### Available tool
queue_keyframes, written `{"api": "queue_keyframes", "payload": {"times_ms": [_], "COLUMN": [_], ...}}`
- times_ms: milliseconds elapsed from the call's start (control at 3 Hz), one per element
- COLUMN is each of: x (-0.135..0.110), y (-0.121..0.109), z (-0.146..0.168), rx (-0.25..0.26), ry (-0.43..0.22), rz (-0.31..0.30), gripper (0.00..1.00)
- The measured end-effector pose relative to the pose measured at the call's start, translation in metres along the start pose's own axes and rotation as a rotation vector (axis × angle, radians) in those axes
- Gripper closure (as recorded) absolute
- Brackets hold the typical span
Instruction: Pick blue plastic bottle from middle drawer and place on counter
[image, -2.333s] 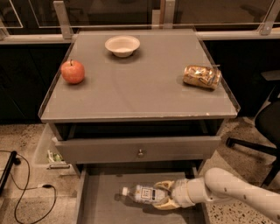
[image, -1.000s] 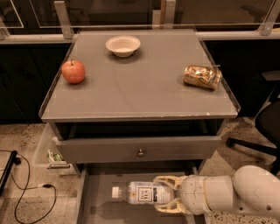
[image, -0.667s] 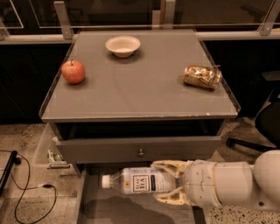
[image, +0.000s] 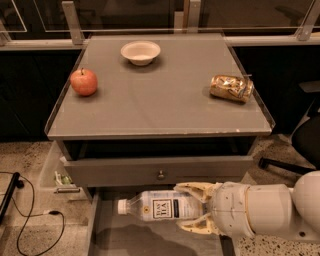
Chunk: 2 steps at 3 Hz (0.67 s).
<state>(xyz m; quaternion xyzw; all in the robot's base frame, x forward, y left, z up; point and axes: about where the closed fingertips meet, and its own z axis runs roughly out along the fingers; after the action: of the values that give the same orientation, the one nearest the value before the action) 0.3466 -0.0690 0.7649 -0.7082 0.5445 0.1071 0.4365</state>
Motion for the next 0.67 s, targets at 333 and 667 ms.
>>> {"api": "queue_keyframes", "payload": {"times_ms": [333,667], "x": [0.0,0.013], "y": [-0.009,-0.047], "z": [0.004,0.011], "rx": [-0.006,-0.011], "ry": [-0.018,-0.043], "rz": [-0.021,-0.045], "gripper": [1.0,1.0]}}
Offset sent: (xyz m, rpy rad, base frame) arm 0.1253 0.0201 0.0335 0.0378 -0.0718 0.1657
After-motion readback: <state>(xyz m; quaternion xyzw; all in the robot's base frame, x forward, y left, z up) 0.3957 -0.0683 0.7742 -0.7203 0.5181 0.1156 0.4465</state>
